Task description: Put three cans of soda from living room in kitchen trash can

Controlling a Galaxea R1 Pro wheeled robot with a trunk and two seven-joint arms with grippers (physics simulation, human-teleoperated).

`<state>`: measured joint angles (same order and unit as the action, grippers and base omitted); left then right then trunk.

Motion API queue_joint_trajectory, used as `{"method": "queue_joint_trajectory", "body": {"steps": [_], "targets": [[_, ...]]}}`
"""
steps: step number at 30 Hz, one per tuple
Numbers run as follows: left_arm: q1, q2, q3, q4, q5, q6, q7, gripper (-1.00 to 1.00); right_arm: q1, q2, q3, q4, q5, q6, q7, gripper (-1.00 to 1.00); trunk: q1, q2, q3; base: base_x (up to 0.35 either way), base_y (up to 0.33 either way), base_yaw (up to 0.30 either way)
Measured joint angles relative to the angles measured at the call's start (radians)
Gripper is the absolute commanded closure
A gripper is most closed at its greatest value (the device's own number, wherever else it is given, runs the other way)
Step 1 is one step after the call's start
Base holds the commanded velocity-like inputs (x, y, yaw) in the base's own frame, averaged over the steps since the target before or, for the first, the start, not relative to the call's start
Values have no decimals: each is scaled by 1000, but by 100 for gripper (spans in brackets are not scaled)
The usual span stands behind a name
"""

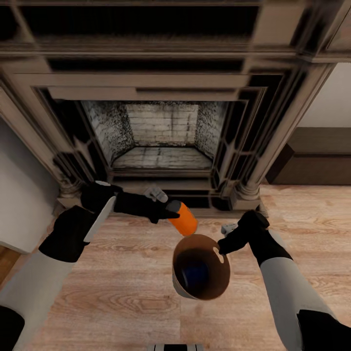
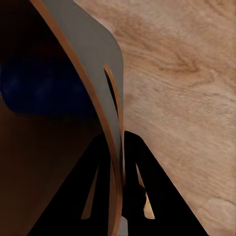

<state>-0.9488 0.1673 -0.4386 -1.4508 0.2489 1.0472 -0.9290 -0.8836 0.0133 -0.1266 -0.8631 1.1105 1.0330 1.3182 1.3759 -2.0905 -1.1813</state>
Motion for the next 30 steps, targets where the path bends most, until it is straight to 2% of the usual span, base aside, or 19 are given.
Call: {"method": "queue_joint_trajectory", "body": {"steps": [2,5,7,9,11,15,17,19,20,22,27,29,30], "targets": [[-17,-2,-57,1,4,0,-1,100,-15,1,0,9,-1,-1,0,100,0,0,0,0,0,0],[-42,-9,-94,17,3,0,-1,100,-46,4,-1,16,-1,0,0,100,0,0,0,0,0,0],[-50,-30,-113,44,2,0,-1,100,-62,6,0,22,0,-1,0,100,0,0,0,0,0,0],[-53,-57,-154,85,-1,0,0,100,-72,7,1,30,0,0,0,100,0,0,0,0,0,0],[-56,-87,-215,126,-4,0,2,100,-83,9,1,35,-1,0,0,100,0,0,0,0,0,0],[-57,-120,-259,164,-9,0,9,100,-108,10,2,53,3,-1,0,100,0,0,0,0,0,0],[-57,-138,-274,185,-11,0,19,100,-119,11,1,63,21,2,0,100,0,0,0,0,0,0],[-57,-149,-302,198,-13,0,43,100,-125,18,0,68,58,-5,-1,100,0,0,0,0,0,0],[-57,-153,-327,203,-14,-1,69,100,-128,26,-2,71,72,-7,-1,100,0,0,0,0,0,0],[-57,-166,-366,210,-13,0,129,100,-130,37,-5,73,74,3,0,100,0,0,0,0,0,0],[-57,-185,-392,214,-14,0,220,100,-131,43,-6,74,89,-2,0,100,0,0,0,0,0,0],[-57,-188,-400,213,-24,0,239,100,-132,43,-7,74,85,2,0,100,0,0,0,0,0,0],[-57,-190,-405,213,-43,-1,246,100,-132,43,-7,74,86,2,0,100,0,0,0,0,0,0]]}}
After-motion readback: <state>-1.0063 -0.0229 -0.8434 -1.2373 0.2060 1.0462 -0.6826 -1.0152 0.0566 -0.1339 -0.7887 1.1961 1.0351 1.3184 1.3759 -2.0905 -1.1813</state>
